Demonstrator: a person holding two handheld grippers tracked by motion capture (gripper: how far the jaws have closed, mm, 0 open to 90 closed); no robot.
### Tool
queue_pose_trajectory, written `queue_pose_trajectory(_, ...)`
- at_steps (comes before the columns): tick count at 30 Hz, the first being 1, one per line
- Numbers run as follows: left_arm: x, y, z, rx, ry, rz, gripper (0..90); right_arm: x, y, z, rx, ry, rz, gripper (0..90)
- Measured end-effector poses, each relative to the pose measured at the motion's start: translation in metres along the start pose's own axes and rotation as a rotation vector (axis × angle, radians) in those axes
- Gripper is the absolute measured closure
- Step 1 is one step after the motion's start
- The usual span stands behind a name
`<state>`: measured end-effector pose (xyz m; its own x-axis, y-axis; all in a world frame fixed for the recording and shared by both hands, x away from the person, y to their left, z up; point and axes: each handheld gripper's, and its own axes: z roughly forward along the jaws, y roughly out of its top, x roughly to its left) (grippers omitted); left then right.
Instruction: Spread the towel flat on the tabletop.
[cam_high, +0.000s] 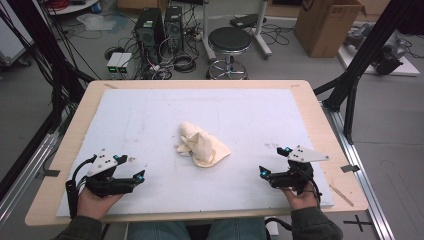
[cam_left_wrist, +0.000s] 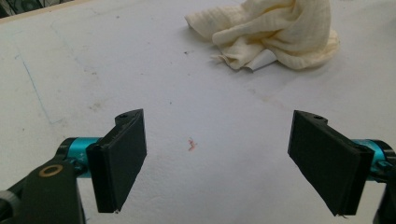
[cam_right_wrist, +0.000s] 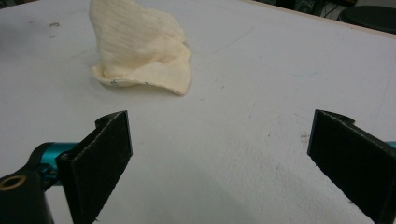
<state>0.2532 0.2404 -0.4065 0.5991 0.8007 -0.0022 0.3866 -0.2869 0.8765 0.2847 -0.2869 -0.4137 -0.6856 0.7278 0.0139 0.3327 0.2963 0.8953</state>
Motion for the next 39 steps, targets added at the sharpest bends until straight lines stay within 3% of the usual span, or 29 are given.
queue_pose_trajectory(8, 0.0000, -0.0001, 0.0032, 0.009, -0.016, 0.003, 19.9, -0.0042, -0.0015, -0.0022, -0.008, 0.001, 0.024, 5.7)
queue_pose_trajectory(39, -0.0004, -0.0015, -0.0015, -0.003, -0.005, 0.003, 21.0, 0.0007, 0.0019, 0.0018, -0.002, 0.020, 0.001, 5.8)
